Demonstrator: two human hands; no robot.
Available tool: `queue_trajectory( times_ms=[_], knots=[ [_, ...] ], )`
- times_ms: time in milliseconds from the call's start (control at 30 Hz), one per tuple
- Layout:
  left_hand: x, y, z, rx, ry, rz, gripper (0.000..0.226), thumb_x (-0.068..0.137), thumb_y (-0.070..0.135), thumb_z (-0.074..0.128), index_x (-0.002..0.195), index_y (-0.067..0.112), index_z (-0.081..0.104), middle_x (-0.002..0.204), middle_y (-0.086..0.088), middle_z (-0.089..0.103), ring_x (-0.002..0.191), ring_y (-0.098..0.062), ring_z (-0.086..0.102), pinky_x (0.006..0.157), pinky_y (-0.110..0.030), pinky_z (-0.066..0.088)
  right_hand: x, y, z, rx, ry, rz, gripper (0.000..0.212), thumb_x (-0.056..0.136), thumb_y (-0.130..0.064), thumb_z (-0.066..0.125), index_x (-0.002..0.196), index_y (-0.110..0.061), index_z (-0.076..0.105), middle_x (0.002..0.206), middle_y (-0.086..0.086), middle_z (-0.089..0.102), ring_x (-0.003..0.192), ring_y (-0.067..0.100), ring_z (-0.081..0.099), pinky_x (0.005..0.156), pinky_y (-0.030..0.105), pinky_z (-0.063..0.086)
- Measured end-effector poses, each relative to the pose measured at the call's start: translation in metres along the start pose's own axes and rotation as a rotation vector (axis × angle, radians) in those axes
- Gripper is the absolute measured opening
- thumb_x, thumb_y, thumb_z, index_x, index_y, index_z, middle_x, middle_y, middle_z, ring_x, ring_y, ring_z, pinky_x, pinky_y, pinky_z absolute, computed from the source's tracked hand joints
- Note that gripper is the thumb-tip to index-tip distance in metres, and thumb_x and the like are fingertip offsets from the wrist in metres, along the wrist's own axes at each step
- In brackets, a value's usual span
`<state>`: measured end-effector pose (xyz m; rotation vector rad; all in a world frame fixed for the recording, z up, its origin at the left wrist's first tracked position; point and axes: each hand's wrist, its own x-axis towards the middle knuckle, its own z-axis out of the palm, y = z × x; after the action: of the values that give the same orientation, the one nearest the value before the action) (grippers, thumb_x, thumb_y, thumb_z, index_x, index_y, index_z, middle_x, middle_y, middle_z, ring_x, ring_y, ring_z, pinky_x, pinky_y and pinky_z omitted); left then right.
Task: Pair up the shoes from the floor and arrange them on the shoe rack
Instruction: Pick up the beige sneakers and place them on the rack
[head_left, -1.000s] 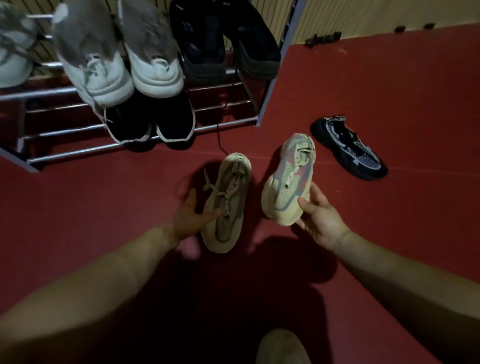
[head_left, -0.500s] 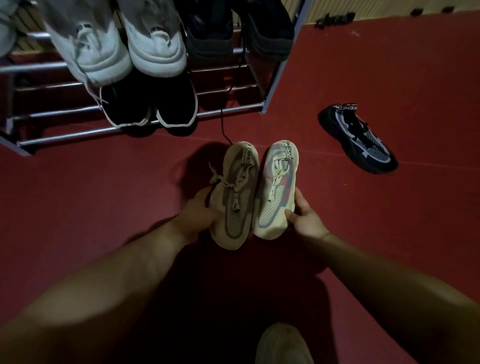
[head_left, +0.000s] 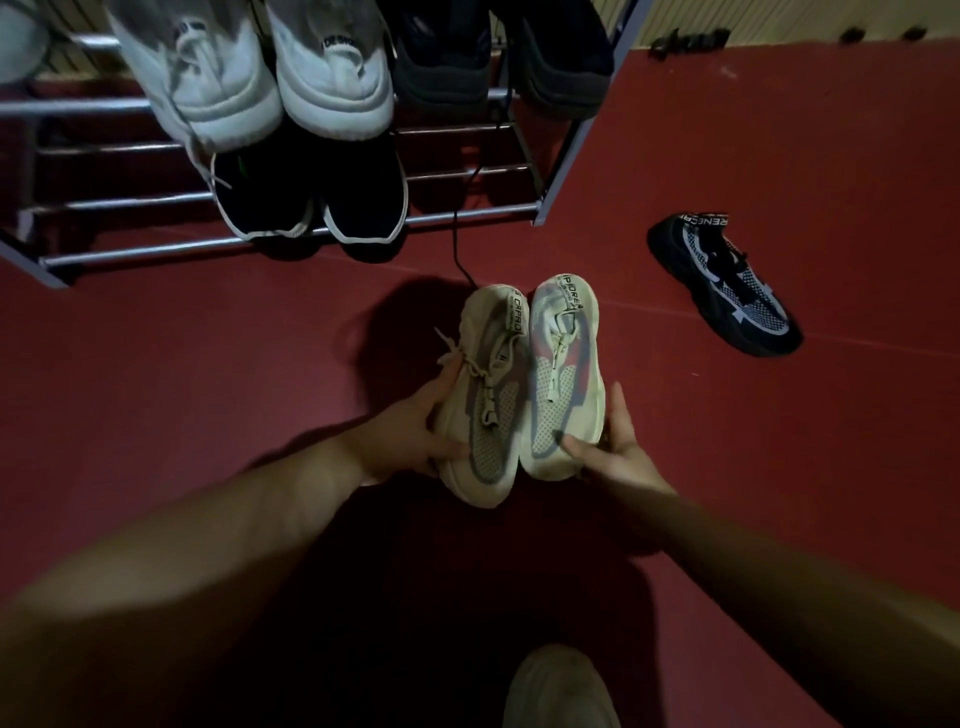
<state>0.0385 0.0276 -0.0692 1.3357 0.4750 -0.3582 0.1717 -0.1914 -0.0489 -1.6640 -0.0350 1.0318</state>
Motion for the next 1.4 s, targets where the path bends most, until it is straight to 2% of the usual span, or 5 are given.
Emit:
queue_trajectory(
  times_ms=[333,567,700,933,1400],
  knots=[
    [-0.032,0.017,-0.02,-0.104,0.157,0.023,0.104,0.073,-0.008,0.071,0.146,0.044,0.017,0.134,0.019,0.044,0.106,-0.003,0.054,0.081,-0.04,0.056,-0.008,-0.014,0.022,-0.081,-0.102,-0.127,0.087,0.085,0.02,0.048,0.148,-0.03,0.013,0.117,-0.019,0.053,0.084,-0.014,0.063,0.065,0.009,0.05],
    [-0.096,0.013,-0.048,-0.21,0.27,0.101,0.096,0.077,-0.01,0.065,0.146,0.041,0.023,0.137,0.01,0.049,0.115,-0.008,0.056,0.09,-0.038,0.053,-0.008,-0.033,0.068,0.027,-0.305,-0.133,0.085,0.084,0.024,0.042,0.146,-0.032,0.023,0.134,0.002,0.053,0.076,0.011,0.069,0.049,0.023,0.053],
    [-0.137,0.006,-0.069,-0.249,0.346,0.113,0.095,0.079,-0.018,0.058,0.143,0.045,0.027,0.143,0.015,0.042,0.118,-0.005,0.053,0.084,-0.029,0.054,-0.009,-0.043,0.115,-0.003,-0.391,-0.152,0.082,0.078,0.013,0.055,0.145,-0.028,0.03,0.133,0.007,0.056,0.108,0.034,0.062,0.059,0.046,0.058],
    [-0.192,-0.003,-0.111,-0.45,0.496,0.135,0.09,0.08,-0.009,0.06,0.14,0.051,0.03,0.133,0.013,0.056,0.118,-0.017,0.057,0.094,-0.044,0.049,-0.014,-0.063,0.181,0.058,-0.521,-0.122,0.074,0.079,0.024,0.038,0.136,-0.023,0.043,0.128,0.007,0.061,0.11,0.025,0.062,0.081,0.039,0.055],
    [-0.212,-0.003,-0.143,-0.477,0.462,0.197,0.092,0.07,-0.003,0.063,0.139,0.049,0.033,0.131,0.015,0.057,0.111,-0.015,0.062,0.076,-0.036,0.058,-0.005,-0.074,0.215,0.142,-0.539,-0.118,0.068,0.078,0.019,0.039,0.124,-0.029,0.053,0.116,-0.001,0.066,0.103,0.022,0.061,0.077,0.036,0.051]
  ],
)
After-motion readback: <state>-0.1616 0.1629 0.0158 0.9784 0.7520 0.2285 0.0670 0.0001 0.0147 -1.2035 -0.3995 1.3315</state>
